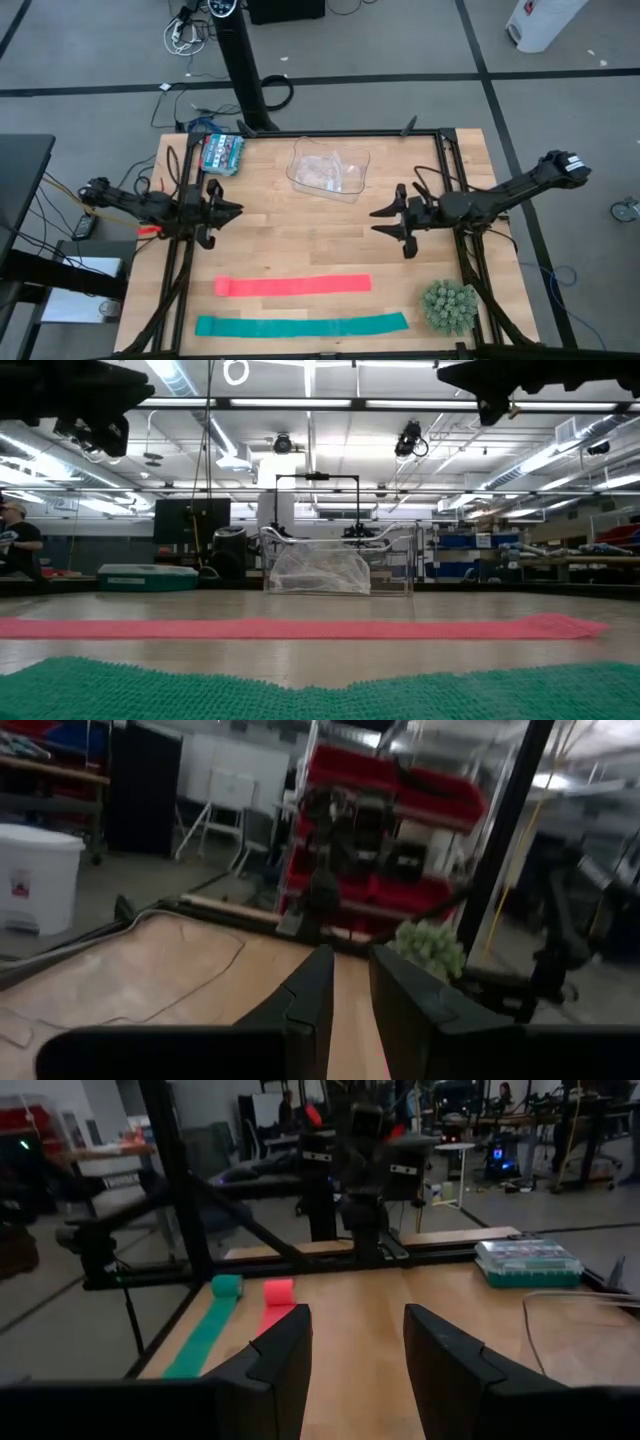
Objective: Roll bandage
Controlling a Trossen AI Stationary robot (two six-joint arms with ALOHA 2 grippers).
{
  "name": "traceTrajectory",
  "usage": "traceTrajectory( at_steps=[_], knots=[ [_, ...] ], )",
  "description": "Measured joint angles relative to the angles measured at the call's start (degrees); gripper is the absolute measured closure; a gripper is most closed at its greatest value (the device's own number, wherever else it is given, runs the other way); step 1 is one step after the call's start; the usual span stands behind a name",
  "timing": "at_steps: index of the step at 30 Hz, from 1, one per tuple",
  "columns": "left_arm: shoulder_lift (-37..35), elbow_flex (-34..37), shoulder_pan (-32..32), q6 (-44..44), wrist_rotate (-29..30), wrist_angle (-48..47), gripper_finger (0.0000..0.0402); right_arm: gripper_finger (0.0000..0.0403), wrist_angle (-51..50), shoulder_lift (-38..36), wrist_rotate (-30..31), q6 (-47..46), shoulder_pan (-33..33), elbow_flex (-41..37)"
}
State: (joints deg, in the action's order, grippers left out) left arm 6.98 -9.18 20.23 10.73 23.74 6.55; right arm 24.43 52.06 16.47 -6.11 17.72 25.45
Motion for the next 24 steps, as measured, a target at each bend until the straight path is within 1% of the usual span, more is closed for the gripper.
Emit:
traceTrajectory(
  at_steps=[4,8,11,16,20,24],
  knots=[
    [7.15,-4.30,0.02,-2.31,-0.79,-1.46,0.0328,0.0252,0.80,3.89,0.02,0.37,-0.10,2.52],
    [15.16,-7.92,0.46,-6.45,-4.49,-1.72,0.0328,0.0252,0.85,6.82,0.02,0.38,-0.23,5.07],
    [21.05,-10.02,1.68,-8.59,-4.66,-1.72,0.0328,0.0252,0.79,8.55,0.04,0.38,-0.26,6.79],
    [30.26,-13.21,4.94,-9.02,-4.40,-2.01,0.0328,0.0252,0.55,10.97,0.11,0.33,-0.26,9.08],
    [35.00,-15.68,8.66,-9.01,-3.79,-1.81,0.0328,0.0252,0.59,13.43,0.13,-1.60,-0.26,10.90],
    [37.38,-17.78,13.52,-7.15,-3.54,-3.44,0.0328,0.0252,0.59,17.53,0.13,-3.60,-0.10,13.67]
  ],
)
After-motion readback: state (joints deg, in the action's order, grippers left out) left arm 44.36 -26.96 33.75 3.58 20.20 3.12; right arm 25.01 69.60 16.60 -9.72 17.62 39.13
